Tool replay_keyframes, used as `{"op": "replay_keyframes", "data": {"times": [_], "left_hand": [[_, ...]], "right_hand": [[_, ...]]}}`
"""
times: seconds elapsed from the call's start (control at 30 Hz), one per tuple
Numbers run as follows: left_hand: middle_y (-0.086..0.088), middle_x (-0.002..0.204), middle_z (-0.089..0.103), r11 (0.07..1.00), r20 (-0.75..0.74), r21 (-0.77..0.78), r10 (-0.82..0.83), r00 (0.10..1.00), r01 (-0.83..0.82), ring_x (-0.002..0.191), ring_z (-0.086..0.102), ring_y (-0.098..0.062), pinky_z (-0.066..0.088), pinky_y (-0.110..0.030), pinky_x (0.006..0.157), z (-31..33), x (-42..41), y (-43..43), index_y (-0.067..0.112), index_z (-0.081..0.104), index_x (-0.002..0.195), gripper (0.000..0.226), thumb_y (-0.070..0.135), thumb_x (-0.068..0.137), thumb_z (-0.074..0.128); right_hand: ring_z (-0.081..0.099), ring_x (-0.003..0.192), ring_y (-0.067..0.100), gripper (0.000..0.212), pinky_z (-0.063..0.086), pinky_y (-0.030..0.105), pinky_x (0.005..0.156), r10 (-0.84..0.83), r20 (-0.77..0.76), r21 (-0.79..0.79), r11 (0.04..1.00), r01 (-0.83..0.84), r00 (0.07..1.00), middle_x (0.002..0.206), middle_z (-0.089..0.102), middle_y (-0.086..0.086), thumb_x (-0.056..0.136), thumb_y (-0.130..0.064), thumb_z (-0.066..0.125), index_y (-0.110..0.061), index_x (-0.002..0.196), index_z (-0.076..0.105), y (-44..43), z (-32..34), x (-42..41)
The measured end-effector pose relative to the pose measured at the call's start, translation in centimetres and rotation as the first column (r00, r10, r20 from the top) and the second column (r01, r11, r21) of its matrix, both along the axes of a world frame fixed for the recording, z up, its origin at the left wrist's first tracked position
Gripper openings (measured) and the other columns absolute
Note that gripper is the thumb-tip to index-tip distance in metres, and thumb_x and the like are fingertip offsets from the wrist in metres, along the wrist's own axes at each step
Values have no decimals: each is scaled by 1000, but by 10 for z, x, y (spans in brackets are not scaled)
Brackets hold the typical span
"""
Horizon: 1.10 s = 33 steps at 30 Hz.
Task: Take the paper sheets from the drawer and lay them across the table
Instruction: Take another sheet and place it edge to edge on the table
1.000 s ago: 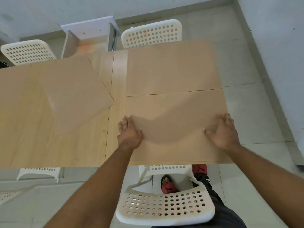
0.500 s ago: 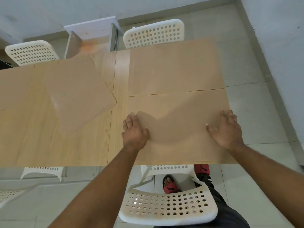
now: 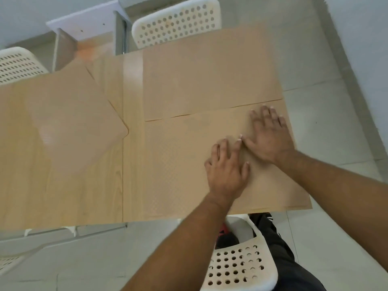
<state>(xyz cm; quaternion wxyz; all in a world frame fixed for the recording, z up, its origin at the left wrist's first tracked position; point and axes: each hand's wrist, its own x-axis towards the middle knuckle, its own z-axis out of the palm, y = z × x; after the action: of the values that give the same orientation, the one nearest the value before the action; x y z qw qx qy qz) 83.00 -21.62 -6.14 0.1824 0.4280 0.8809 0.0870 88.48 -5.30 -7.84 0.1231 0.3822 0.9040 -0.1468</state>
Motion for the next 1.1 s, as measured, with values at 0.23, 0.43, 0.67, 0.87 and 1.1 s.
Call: {"op": "replay_keyframes", "data": {"times": [0.23,0.43,0.67,0.87,1.1], "left_hand": [[-6,155,36,999,-80,-12,49,996,-50,140,33,-29,38,-47,94,-24,8,5,33,41,148,54,45,95,44],[-7,165,21,969,-87,21,-244,966,247,153,18,-26,38,-49,103,-30,18,-57,32,38,153,57,51,99,40],[5,167,-14,962,-99,-129,231,968,-242,154,-11,-22,19,-61,117,-16,-86,-117,45,-3,156,74,72,92,22],[3,168,-10,965,-108,-91,237,965,-247,154,-9,-24,18,-59,116,-19,-87,-119,42,0,158,74,70,93,22],[3,169,-6,962,-131,-70,252,959,-262,155,-4,-23,22,-56,114,-25,-88,-122,42,5,158,75,71,92,25]], "right_hand": [[12,153,33,68,13,52,122,-18,-105,112,993,30,994,165,16,18,100,-49,26,-14,159,20,-92,-11,80],[10,153,32,73,11,52,122,-13,-82,99,995,21,997,166,14,16,97,-54,31,-17,159,19,-90,-12,78],[3,154,28,74,8,50,123,-27,-73,105,994,35,997,167,8,12,97,-54,32,-19,160,16,-92,-10,81],[6,154,31,73,7,51,123,64,-176,82,995,-50,982,166,11,16,96,-53,35,-18,159,19,-103,4,49],[17,152,33,74,11,53,122,204,-240,89,978,-188,949,164,22,16,90,-52,46,-22,156,29,-115,-3,-73]]}}
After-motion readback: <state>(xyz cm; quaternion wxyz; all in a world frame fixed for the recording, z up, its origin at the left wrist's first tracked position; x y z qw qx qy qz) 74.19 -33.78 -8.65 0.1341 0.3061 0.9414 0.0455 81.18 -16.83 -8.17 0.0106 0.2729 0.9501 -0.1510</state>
